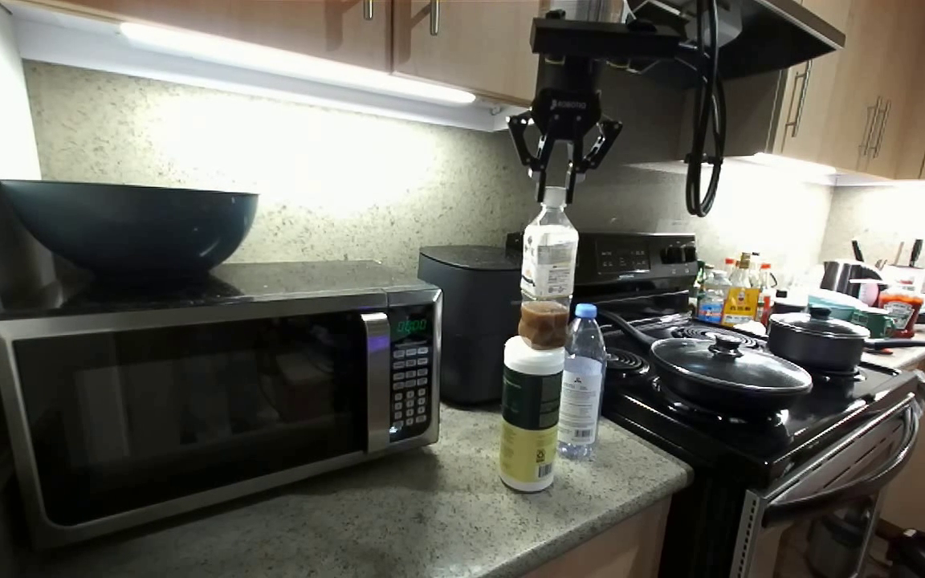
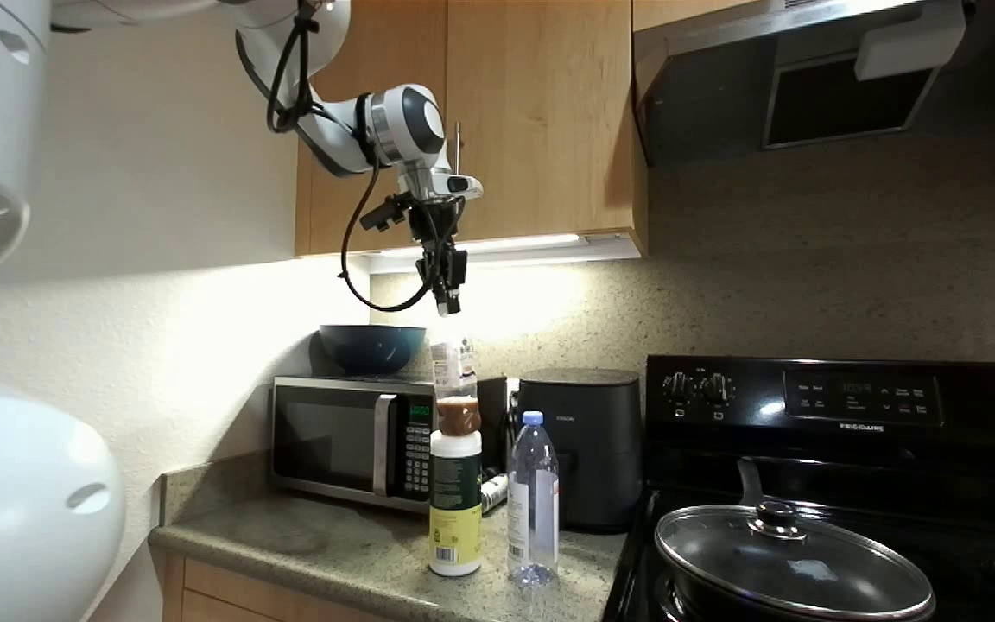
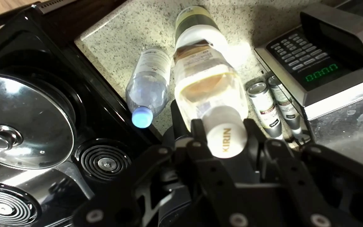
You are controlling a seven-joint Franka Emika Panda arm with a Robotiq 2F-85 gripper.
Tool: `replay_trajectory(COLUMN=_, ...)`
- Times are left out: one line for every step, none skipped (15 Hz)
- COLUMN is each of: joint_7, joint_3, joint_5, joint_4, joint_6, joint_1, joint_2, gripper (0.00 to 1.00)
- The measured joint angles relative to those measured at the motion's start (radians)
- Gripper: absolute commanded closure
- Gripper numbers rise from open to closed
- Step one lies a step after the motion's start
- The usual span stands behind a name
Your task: Pick up the bottle on the left and place it on top of the container in the middle
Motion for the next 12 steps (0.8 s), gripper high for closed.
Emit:
replay_trajectory(joint_7=0.000, joint_3=0.002, joint_5=0.003, joint_4=0.004, joint_6=0.000, joint_1=0.001, joint_2=0.003, gripper=0.91)
replay_trajectory(joint_7=0.000, joint_3=0.005, joint_5=0.006, joint_4=0.008, joint_6=0.000, joint_1=0.001, joint_2=0.006, gripper=0.91)
replay_trajectory(joint_7=0.000, joint_3=0.008, joint_5=0.007, joint_4=0.012, joint_6=0.000, joint_1=0.002, joint_2=0.009, gripper=0.91)
replay_trajectory(joint_7=0.000, joint_3=0.010, joint_5=0.009, joint_4=0.016, joint_6=0.000, joint_1=0.004, joint_2=0.012, gripper=0.91)
replay_trajectory(joint_7=0.000, joint_3=0.011, joint_5=0.009, joint_4=0.019, joint_6=0.000, joint_1=0.005, joint_2=0.015, gripper=0.91)
replay_trajectory(joint_7=0.000, joint_3=0.011, joint_5=0.010, joint_4=0.021, joint_6=0.000, joint_1=0.007, joint_2=0.017, gripper=0.91)
replay_trajectory(joint_7=0.000, joint_3=0.011, joint_5=0.010, joint_4=0.023, joint_6=0.000, joint_1=0.009, joint_2=0.018, gripper=0.91)
replay_trajectory(joint_7=0.000, joint_3=0.011, joint_5=0.010, joint_4=0.025, joint_6=0.000, joint_1=0.010, joint_2=0.020, gripper=0.91)
replay_trajectory(joint_7=0.000, joint_3=0.011, joint_5=0.010, joint_4=0.028, joint_6=0.000, joint_1=0.010, joint_2=0.022, gripper=0.91)
replay_trajectory(joint_7=0.000, joint_3=0.011, joint_5=0.010, joint_4=0.030, joint_6=0.000, joint_1=0.010, joint_2=0.025, gripper=0.91)
replay_trajectory(joint_7=0.000, joint_3=0.011, joint_5=0.010, joint_4=0.033, joint_6=0.000, joint_1=0.010, joint_2=0.027, gripper=0.91)
replay_trajectory(joint_7=0.000, joint_3=0.011, joint_5=0.010, joint_4=0.035, joint_6=0.000, joint_1=0.010, joint_2=0.029, gripper=0.91)
